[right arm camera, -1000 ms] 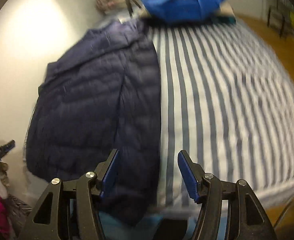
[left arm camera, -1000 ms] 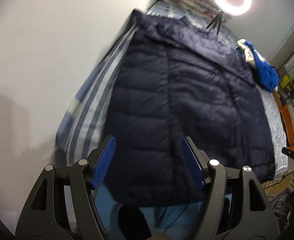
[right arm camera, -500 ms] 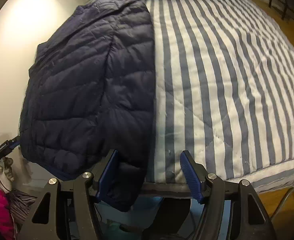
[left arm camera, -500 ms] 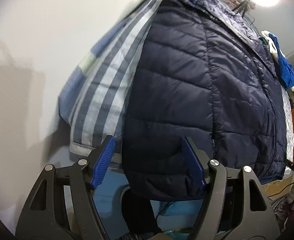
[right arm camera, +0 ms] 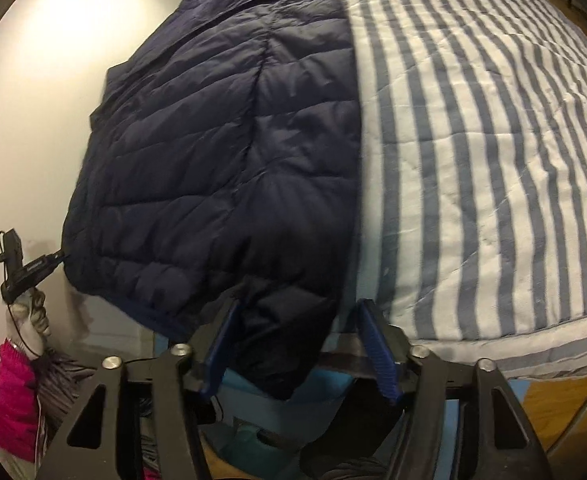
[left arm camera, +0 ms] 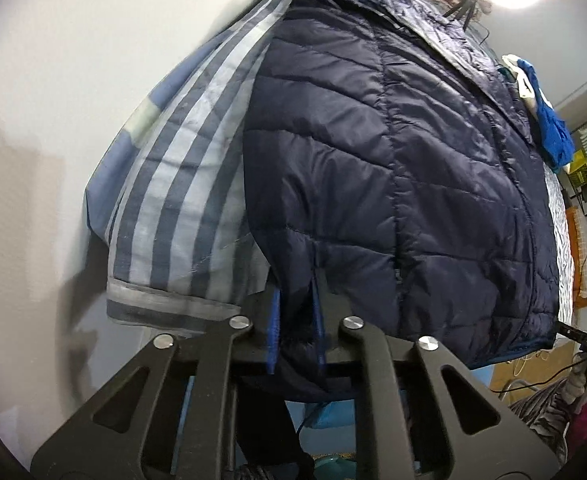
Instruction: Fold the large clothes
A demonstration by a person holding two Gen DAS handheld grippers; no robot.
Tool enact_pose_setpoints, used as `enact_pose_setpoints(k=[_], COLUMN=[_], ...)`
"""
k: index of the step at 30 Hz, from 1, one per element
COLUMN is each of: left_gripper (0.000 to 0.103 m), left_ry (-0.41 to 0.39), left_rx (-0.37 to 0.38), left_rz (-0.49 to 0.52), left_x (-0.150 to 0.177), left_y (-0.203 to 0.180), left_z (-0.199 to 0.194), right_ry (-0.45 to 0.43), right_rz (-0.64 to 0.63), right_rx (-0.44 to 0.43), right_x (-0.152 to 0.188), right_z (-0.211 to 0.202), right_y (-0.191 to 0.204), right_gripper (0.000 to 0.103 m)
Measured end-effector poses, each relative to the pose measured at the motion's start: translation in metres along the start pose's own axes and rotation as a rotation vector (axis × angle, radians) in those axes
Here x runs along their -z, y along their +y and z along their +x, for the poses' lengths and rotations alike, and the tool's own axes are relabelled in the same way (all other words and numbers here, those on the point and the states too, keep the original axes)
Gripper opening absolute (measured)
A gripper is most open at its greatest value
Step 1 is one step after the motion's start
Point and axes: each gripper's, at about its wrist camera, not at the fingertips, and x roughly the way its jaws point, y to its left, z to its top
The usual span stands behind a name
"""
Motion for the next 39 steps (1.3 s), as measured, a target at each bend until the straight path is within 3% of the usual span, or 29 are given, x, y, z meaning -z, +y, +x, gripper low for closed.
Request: enact_pose_setpoints(k=[1, 2, 6, 10, 14, 23, 28, 33, 39], left_gripper=[0.008, 0.007, 0.006, 0.005, 0.005, 0.005, 0.005, 0.005, 0.005], left_ry=[-0.007, -0.016, -0.077, -0.132, -0.174, -0.246, -0.291, -0.343, -0.369], left_rx=[0.008, 0.017, 0.078, 0.112, 0.089, 0.106, 0.102, 0.039, -0.012], left_rz=[0.000, -0.003, -0.032, -0.031, 0.020, 0.055, 0.067, 0.123, 0.141], left_x=[0.000, -0.001, -0.007, -0.017, -0.032, -0.066, -0.096, -0.140, -0.201], left_y=[-0.002, -0.004, -0.011, -0.022, -0.039, -0.061, -0.074, -0.091, -0.110], left_z=[-0.002, -0.005, -0.023, -0.042, -0.052, -0.064, -0.067, -0.065, -0.042], right_ry=[0.010, 0.017, -0.038, -0.151, -0.233, -0.340, -0.411, -0.482, -0.502], right_rz=[0.010, 0.017, -0.018, 0.003, -0.015, -0.033, -0.051, -0.046, -0.055], right_rx=[-0.042, -0.087, -0.146, -0.216, -0.168, -0.155, -0.117, -0.056, 0.024], right_x=[0.001, 0.001, -0.004, -0.017, -0.029, -0.065, -0.102, -0.152, -0.216], right_z=[0.001, 0.003, -0.008, -0.032, -0.047, -0.071, -0.085, -0.098, -0.087], right_y=[0.000, 0.001, 0.012, 0.013, 0.015, 0.032, 0.045, 0.050, 0.053], right_gripper=[0.029, 0.013, 0.003, 0.002, 0.002, 0.001, 0.001, 0.001, 0.001])
